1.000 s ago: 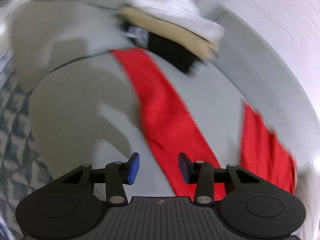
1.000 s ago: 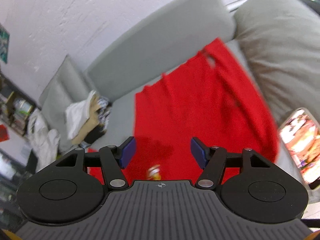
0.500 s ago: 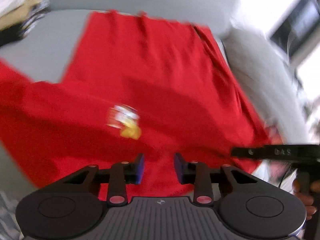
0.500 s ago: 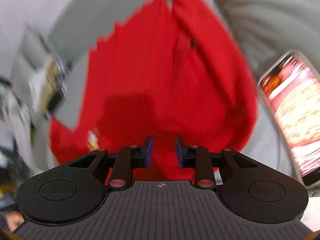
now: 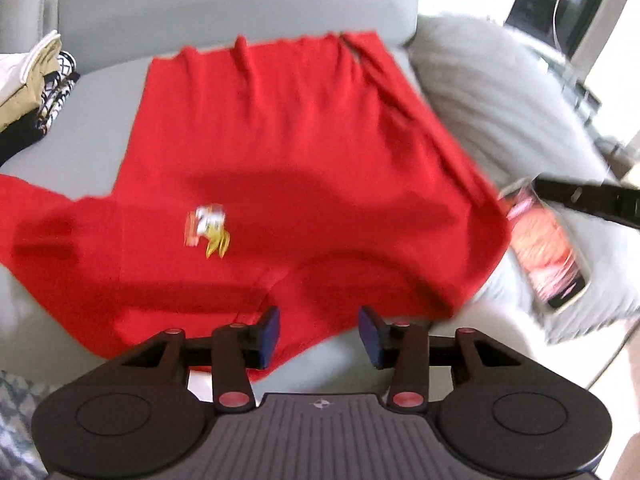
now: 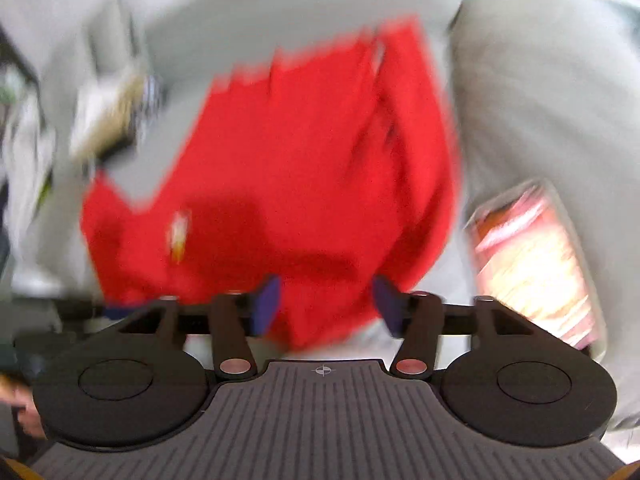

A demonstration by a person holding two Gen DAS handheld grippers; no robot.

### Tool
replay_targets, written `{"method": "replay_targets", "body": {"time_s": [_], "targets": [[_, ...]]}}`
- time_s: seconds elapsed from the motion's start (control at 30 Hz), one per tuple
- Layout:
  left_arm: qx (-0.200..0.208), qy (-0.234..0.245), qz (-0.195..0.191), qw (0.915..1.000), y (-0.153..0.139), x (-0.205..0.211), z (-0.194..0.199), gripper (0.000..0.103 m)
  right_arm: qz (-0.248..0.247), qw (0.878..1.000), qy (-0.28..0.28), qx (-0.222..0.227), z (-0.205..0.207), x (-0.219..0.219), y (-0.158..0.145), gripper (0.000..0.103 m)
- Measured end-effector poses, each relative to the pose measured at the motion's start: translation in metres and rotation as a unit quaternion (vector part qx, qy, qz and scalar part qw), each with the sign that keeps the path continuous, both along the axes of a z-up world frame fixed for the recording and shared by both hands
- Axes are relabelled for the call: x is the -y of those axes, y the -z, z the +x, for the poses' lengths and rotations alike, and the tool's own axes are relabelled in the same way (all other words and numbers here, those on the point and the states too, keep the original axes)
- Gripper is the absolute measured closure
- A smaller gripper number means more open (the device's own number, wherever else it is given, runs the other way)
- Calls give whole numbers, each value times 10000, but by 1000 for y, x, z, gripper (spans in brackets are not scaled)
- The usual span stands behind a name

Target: Fold clothes

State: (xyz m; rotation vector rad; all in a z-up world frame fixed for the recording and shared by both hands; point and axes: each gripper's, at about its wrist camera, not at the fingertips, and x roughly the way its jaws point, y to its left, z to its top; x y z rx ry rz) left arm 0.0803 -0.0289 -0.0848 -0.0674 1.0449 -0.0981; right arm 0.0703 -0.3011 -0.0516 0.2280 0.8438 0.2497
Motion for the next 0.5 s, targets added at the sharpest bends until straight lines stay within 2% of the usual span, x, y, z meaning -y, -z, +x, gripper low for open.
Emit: {"method": "replay_targets", "body": {"time_s": [0.03, 0.07, 0.13, 0.17, 0.27, 0.33, 0.4, 0.5], "targets": [[71, -64, -85, 9999, -5, 2, 7, 58, -24, 9989, 339, 324, 0, 15, -7, 30], [128, -87, -135, 9998, -7, 2, 13, 57, -52, 9950, 780, 624, 1, 30, -12, 29], [175, -152, -229, 9995, -10, 6, 30, 55, 52, 9814, 1675, 935, 10, 56, -12, 22], [154, -188, -298, 9993, -8, 8, 40, 55, 157, 9720, 2139, 963, 19, 69, -7, 20], [240, -304, -457, 9982, -1, 12, 71, 55, -514, 9507, 2957, 780, 58, 79, 25, 20], [501, -296, -521, 9969, -1, 14, 86, 55, -1092, 9407, 3157, 591, 80, 80, 48, 21], [785, -261, -650, 9945, 0, 12, 99, 55, -1311, 9395, 3121, 521, 95, 79, 68, 20], [988, -345, -926, 9902, 7, 7, 123, 55, -1836, 9405, 2720, 885, 108, 70, 78, 17]]}}
